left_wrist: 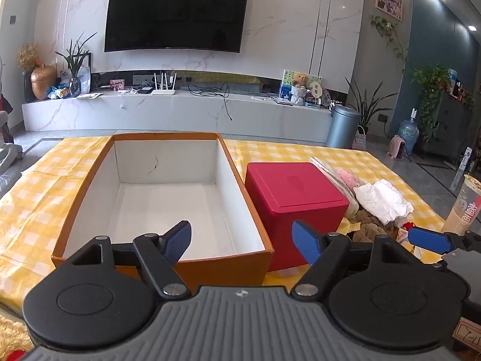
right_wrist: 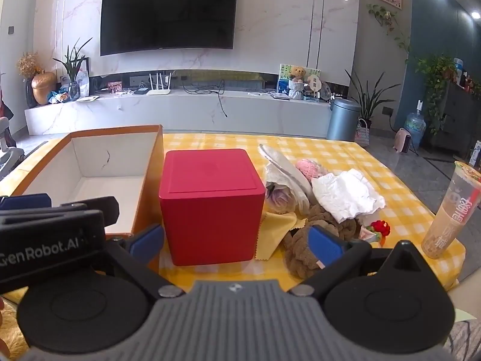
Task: Organize soft objects
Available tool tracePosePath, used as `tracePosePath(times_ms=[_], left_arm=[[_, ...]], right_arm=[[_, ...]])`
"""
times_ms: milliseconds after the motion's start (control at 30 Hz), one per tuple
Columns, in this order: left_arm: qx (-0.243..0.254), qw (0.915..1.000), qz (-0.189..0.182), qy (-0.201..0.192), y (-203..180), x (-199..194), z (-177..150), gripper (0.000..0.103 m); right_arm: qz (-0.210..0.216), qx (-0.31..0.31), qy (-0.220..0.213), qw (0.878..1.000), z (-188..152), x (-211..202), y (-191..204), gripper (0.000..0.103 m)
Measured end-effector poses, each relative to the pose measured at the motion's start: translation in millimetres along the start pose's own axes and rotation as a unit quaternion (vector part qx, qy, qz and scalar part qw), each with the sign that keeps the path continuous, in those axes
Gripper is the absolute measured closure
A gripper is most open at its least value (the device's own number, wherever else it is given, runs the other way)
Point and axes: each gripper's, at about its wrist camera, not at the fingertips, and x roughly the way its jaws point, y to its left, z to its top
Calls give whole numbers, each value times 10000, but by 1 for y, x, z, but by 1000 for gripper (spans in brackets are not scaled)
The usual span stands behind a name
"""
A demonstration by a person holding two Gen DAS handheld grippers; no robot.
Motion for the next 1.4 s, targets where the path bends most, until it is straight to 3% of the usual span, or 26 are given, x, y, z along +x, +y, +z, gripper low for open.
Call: tracePosePath(times_ms=[1400], left_arm=[[11, 9996, 219, 164, -2, 1, -5, 12]], right_arm=[[68, -105, 114, 9999, -4, 3, 0, 7]])
